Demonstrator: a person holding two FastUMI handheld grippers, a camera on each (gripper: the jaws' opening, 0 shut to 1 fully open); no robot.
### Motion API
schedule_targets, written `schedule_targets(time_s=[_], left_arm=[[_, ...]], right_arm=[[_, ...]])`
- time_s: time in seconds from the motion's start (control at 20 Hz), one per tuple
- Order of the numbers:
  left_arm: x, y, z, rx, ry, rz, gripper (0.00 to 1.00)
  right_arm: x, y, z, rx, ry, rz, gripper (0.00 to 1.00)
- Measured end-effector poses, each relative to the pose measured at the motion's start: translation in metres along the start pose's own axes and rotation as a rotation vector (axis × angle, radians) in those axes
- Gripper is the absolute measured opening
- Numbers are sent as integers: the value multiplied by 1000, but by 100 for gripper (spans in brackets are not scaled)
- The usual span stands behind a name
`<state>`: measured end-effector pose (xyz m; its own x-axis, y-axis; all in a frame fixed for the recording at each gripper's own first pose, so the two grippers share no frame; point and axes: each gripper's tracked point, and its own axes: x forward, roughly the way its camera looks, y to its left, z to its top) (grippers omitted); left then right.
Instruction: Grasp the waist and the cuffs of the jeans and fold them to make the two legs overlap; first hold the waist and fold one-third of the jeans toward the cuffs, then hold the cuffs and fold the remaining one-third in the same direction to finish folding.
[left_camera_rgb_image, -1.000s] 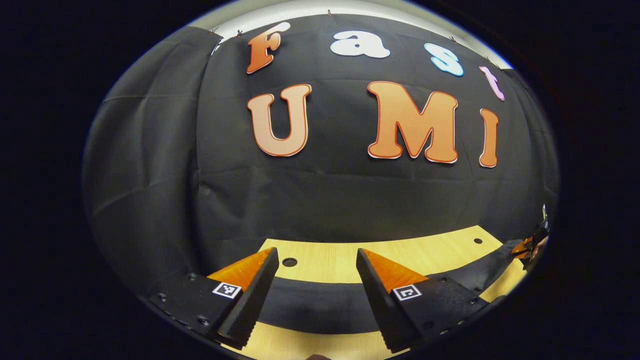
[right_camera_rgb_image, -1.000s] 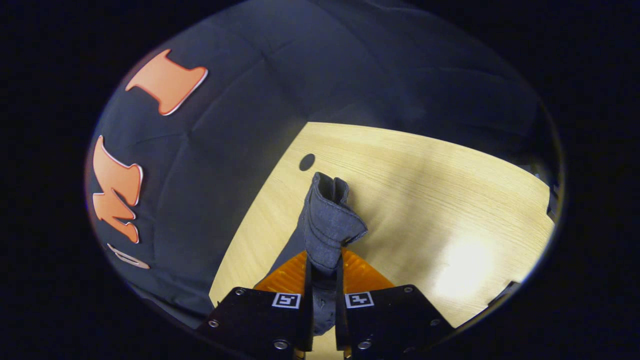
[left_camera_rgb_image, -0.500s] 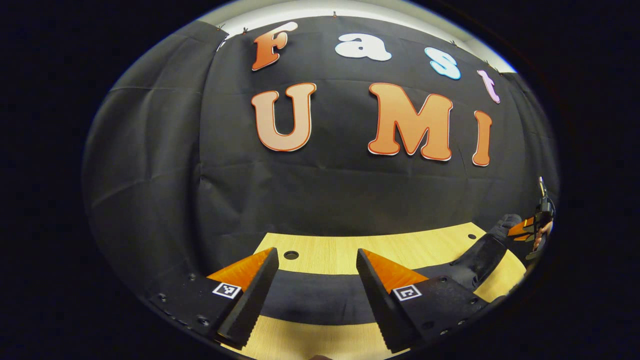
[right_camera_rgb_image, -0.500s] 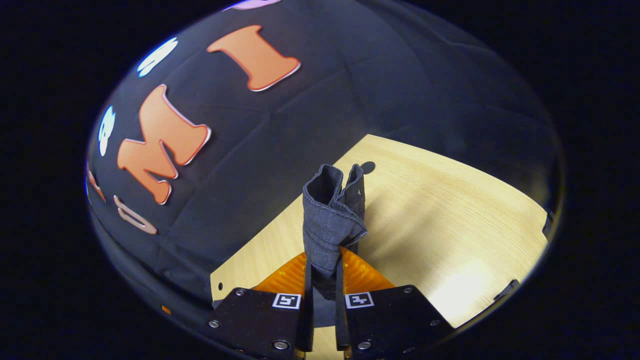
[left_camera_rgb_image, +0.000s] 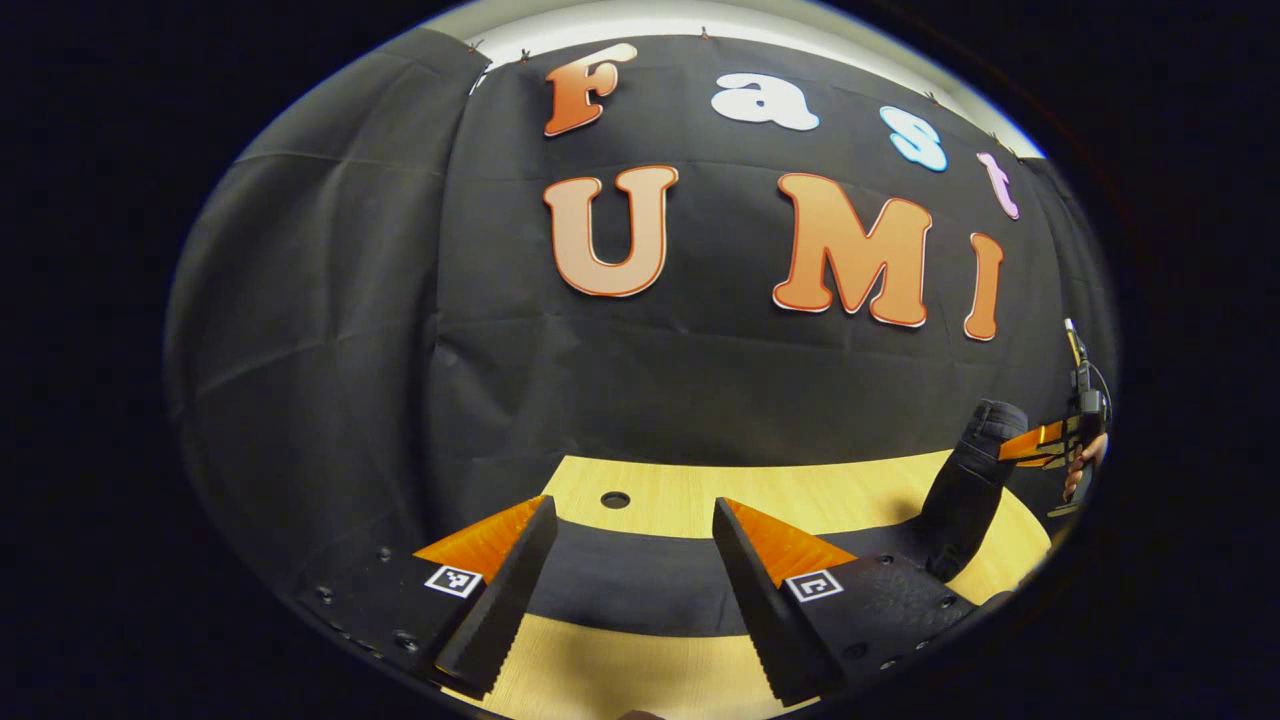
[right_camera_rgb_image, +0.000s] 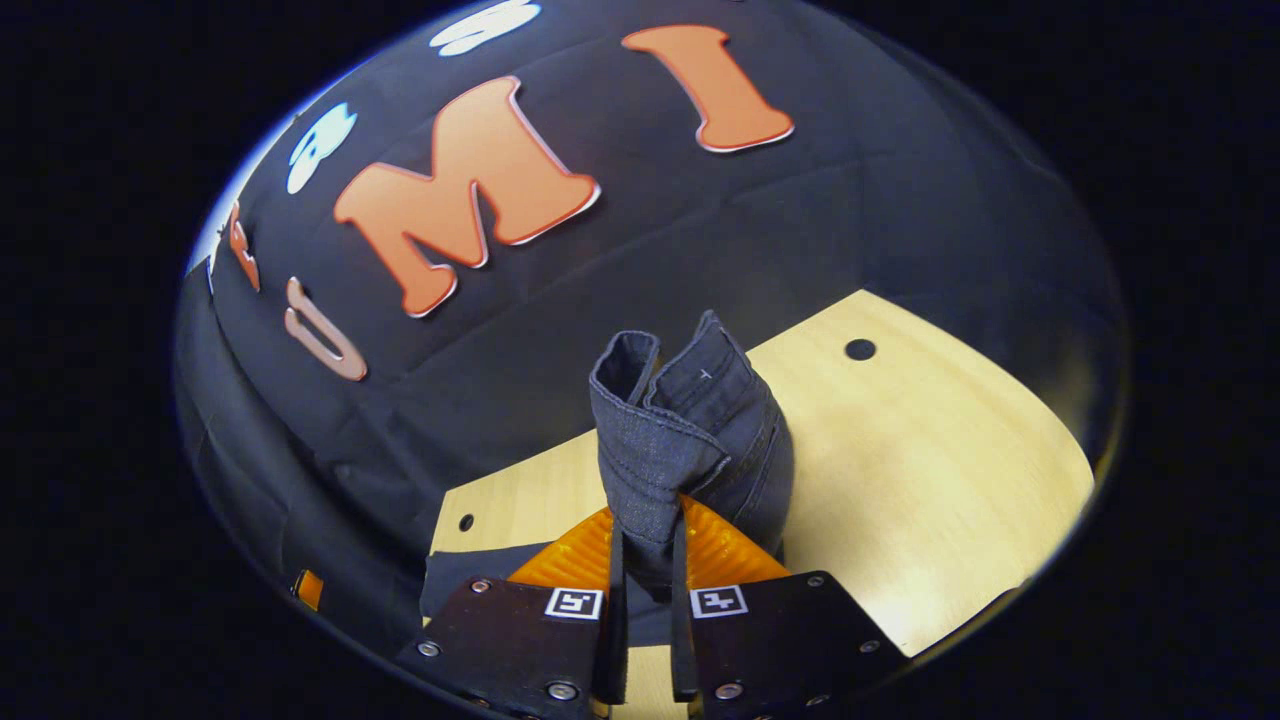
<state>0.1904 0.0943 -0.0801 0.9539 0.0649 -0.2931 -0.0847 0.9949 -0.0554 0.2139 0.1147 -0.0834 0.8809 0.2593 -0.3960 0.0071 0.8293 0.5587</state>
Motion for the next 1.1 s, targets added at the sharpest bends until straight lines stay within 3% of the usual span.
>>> schedule_targets(time_s=[0.1,0.15,0.2,0.3,0.8,0.85,1.1], left_arm=[[-4,15,-1,-18,-1,27,94],[-6,22,-1,-25,-4,38,89],[-8,30,-4,-30,-2,49,94],[-10,44,-8,-37,4,74,94],[-7,86,-36,-83,72,143,94],[-4,89,-40,-87,84,143,94],[11,97,-57,-114,147,129,94]], right_arm=[[8,31,-19,-30,35,48,18],[13,45,-29,-39,57,73,18],[15,57,-39,-44,79,90,18],[24,74,-61,-68,120,105,18],[62,103,-144,-152,335,35,14],[65,103,-152,-157,360,31,23],[70,111,-160,-135,360,37,40]])
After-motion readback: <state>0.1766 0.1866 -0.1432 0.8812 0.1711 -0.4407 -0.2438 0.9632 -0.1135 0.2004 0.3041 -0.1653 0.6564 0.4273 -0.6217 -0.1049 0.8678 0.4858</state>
